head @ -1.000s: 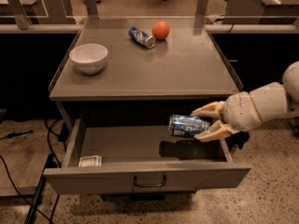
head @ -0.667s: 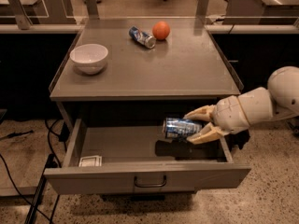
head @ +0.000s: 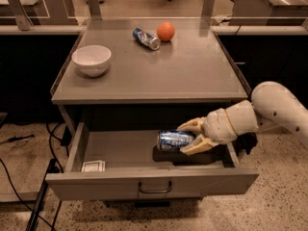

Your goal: Place pepsi can into top drawer

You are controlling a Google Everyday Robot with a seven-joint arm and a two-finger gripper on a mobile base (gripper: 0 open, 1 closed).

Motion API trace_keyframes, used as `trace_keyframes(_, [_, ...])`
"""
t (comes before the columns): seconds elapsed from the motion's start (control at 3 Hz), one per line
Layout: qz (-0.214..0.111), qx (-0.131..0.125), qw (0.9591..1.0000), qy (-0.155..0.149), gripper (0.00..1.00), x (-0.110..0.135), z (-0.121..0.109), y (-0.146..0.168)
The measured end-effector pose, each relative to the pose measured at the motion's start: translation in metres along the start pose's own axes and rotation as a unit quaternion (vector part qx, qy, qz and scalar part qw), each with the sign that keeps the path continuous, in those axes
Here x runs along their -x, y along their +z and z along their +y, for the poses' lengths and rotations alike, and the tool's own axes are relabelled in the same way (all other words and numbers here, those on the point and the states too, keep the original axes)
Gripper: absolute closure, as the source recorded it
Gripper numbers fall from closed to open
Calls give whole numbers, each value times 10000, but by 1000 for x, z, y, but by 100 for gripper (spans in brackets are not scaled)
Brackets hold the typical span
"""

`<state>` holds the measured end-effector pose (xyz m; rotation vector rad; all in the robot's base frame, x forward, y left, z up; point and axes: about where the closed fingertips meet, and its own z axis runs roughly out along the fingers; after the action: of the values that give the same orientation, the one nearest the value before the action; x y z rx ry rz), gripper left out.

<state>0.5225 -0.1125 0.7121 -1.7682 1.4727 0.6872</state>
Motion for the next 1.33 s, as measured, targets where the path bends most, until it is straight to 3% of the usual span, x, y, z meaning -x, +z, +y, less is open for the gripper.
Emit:
trace_keyframes(0.67, [204, -138, 9984, -505, 100, -18, -5, 41])
trace_keyframes(1.33, [369, -129, 9977, -548, 100, -34, -10, 65])
